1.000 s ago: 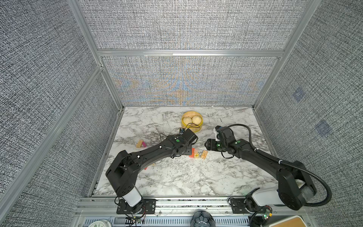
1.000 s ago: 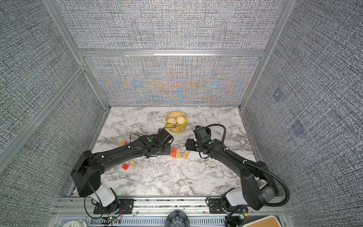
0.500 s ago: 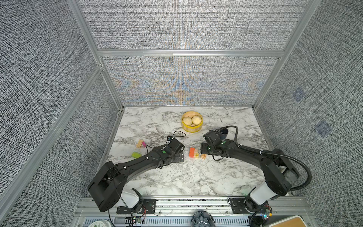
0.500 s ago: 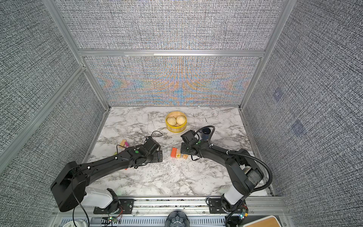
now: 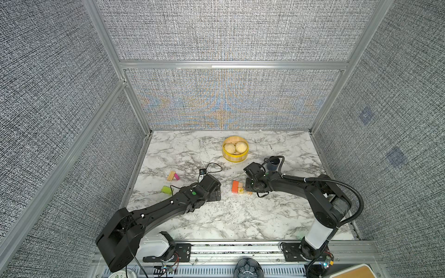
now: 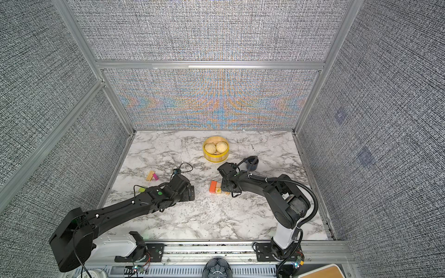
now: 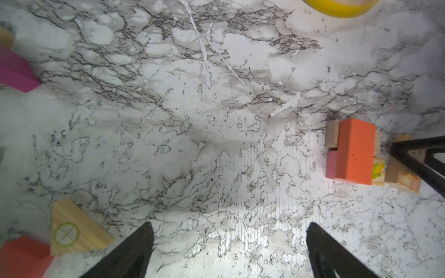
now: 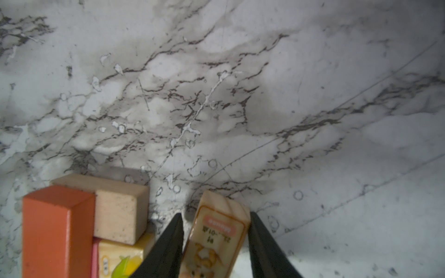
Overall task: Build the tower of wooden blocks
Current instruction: 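Withdraw the left gripper while the right gripper grasps the card block, then push the card block against the orange block with the right gripper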
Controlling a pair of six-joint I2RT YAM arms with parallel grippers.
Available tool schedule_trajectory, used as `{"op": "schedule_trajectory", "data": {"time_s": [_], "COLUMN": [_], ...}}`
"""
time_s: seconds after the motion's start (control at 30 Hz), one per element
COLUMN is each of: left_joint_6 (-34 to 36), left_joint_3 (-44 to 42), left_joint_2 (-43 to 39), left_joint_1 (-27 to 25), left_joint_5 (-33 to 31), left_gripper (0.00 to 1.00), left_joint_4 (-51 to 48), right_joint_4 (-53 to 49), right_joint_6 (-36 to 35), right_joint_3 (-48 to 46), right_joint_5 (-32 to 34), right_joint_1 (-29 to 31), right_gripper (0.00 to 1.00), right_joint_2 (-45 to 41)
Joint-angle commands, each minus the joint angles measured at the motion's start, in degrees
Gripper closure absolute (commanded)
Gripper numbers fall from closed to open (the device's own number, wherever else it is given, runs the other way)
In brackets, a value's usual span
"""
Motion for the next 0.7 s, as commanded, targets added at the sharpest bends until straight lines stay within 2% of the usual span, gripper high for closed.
{"op": "schedule_trajectory", "data": {"time_s": [0.0, 0.27, 0.67], "left_joint_6": [0.71, 0.57, -0.25], "left_joint_3": [0.1, 0.22, 0.98], "left_joint_2": [0.4, 0.37, 2.67], "left_joint_1": [0.04, 0.17, 0.16], "left_joint_5": [-1.38, -1.64, -0.74], "left_gripper": [0.01, 0.0, 0.0], "left_joint_4": [0.16, 0.23, 1.57], "right_joint_4": [-0.84, -1.58, -2.74], "right_joint_6": [-0.07, -0.92, -1.69], "right_joint_3": [1.32, 1.93, 4.5], "right_joint_5": [-0.82, -1.17, -4.65], "right_joint_1": [0.08, 0.23, 0.18], "right_gripper": [0.63, 0.76, 0.79], "right_joint_2": [0.6, -0.83, -3.03]}}
